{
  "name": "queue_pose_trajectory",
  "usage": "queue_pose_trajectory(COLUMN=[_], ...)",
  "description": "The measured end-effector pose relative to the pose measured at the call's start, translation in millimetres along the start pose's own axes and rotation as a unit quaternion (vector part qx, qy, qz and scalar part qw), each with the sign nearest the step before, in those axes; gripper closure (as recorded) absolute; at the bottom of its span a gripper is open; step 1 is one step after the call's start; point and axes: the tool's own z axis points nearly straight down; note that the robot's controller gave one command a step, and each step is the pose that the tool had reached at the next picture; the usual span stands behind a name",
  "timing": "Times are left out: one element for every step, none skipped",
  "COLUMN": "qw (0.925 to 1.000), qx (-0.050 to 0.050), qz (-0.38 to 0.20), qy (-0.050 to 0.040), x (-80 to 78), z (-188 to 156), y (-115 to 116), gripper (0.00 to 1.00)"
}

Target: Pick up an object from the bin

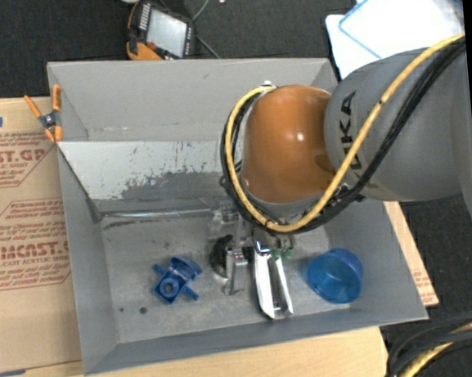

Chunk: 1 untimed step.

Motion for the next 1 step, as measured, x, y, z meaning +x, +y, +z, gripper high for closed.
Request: queue_pose_trajectory(qw=[1.0], qx=[0.0], qz=[0.0], qy=[0.0], x=[0.0], z=[0.0], y=[0.0], gripper=[0.0])
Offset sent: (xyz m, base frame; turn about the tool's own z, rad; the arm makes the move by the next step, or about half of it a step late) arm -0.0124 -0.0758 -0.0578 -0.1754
